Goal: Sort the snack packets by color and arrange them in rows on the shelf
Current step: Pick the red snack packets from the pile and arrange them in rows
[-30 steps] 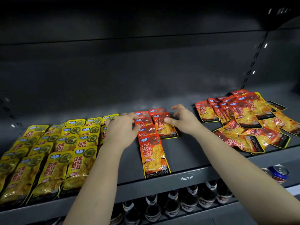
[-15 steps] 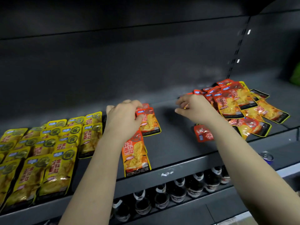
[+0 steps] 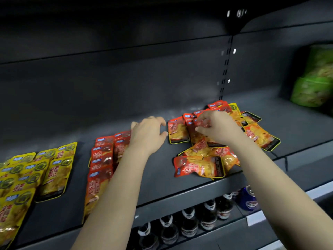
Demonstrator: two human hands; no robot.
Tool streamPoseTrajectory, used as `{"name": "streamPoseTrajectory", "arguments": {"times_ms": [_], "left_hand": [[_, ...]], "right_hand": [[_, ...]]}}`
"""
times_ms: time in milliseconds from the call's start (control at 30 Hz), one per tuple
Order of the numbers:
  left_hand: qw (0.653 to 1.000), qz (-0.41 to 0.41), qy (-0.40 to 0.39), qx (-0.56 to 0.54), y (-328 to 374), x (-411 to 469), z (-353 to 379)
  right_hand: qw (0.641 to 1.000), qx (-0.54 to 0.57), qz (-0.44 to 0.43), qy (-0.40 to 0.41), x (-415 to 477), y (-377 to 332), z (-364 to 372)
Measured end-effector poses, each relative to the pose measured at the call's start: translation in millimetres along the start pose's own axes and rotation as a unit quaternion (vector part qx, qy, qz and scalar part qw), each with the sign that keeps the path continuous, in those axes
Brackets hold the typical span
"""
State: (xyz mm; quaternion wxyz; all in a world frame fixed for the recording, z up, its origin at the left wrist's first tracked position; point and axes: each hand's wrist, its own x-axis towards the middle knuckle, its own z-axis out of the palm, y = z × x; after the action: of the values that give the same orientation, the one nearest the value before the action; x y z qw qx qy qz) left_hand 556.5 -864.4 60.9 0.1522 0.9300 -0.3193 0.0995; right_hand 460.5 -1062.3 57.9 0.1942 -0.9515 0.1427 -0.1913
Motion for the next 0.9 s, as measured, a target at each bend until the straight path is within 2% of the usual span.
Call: {"name": "streamPoseTrajectory", "arguments": {"times_ms": [233, 433, 667, 733, 800, 900], "left_hand": [[0.995, -0.040, -0.062, 0.067, 37.3, 38.4, 28.3], [0.988, -0.115, -0.096, 0.043, 56.0, 47.0, 44.9], [0.978, -0.188, -0.078, 0.043, 58.0, 47.0, 45.3], [0.982, -0.185, -0.041, 0.006, 55.3, 46.4, 42.4], [0.980, -0.180, -0.004, -0.080, 50.9, 46.2, 38.1], [0.946, -0.155, 0.037, -0.282, 49.0, 41.5, 28.9]], "right_hand": [[1.000, 0.010, -0.006, -0.013, -1.8, 31.7, -9.3], [0.999, 0.013, -0.035, -0.020, -5.1, 41.9, -16.2], [0.998, 0.037, -0.047, -0.016, -8.3, 48.0, -20.7], [0.998, 0.045, -0.046, -0.017, -8.0, 48.5, -20.3], [0.997, 0.053, -0.042, -0.022, -8.0, 48.2, -20.4], [0.995, 0.082, -0.041, -0.027, -7.4, 46.0, -20.7]]}}
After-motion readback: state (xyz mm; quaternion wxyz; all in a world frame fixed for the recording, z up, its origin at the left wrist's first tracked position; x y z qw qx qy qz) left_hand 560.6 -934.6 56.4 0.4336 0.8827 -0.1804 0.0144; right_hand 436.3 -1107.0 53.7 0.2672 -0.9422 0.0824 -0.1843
